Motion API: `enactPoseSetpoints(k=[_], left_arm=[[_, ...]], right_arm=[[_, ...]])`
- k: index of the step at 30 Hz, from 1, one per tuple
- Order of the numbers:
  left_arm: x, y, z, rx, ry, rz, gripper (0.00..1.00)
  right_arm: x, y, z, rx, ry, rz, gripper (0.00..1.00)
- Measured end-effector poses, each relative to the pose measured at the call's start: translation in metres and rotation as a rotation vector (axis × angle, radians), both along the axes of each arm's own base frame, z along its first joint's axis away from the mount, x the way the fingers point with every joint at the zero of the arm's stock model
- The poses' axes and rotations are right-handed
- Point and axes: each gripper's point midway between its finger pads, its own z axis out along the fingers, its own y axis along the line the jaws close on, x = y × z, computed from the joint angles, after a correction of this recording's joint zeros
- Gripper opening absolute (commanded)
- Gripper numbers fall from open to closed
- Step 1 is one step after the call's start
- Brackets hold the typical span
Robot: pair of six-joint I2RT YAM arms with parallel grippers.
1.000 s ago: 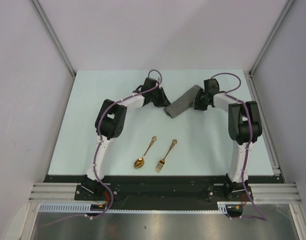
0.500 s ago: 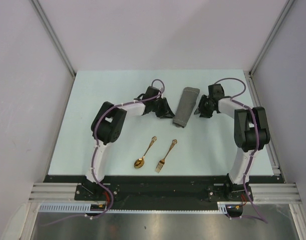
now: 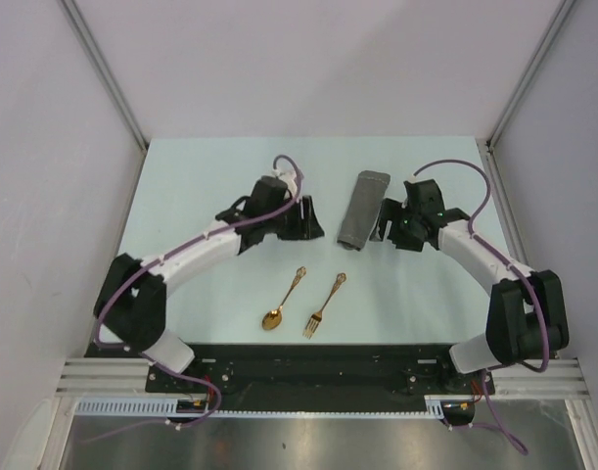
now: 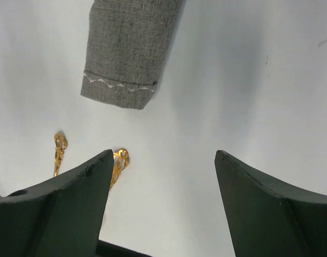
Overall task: Fold the napkin into a case and place the utensils inside
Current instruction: Pick up the fork from the center of the board.
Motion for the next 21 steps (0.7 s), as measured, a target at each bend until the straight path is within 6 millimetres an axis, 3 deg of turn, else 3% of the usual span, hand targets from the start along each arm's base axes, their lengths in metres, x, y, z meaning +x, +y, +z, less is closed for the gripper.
enactPoseSetpoints(k=[3, 6, 9, 12, 16, 21], left_arm=[[-0.061, -0.012, -0.013, 0.060, -0.002, -0.124, 0.62], [-0.117, -0.022, -0.047, 0.167, 0.061, -0.244, 0.61], [-0.163, -0.012, -0.081, 0.278, 0.134, -0.320, 0.62], [-0.186, 0.001, -0.103, 0.327, 0.187, -0.342, 0.64], [-0.207, 0.014, -0.123, 0.339, 0.261, -0.361, 0.64], [-0.211, 0.001, -0.126, 0.278, 0.291, -0.387, 0.19]], right_arm=[[-0.008, -0.003, 0.010, 0.017, 0.001, -0.008, 0.84], [-0.015, -0.004, 0.017, 0.028, 0.007, -0.004, 0.83], [-0.022, -0.004, 0.025, 0.037, 0.003, 0.008, 0.82], [-0.030, 0.001, 0.032, 0.028, -0.027, 0.050, 0.81], [-0.047, 0.022, 0.033, -0.001, -0.064, 0.163, 0.80], [-0.064, 0.044, 0.022, -0.034, -0.127, 0.279, 0.80]])
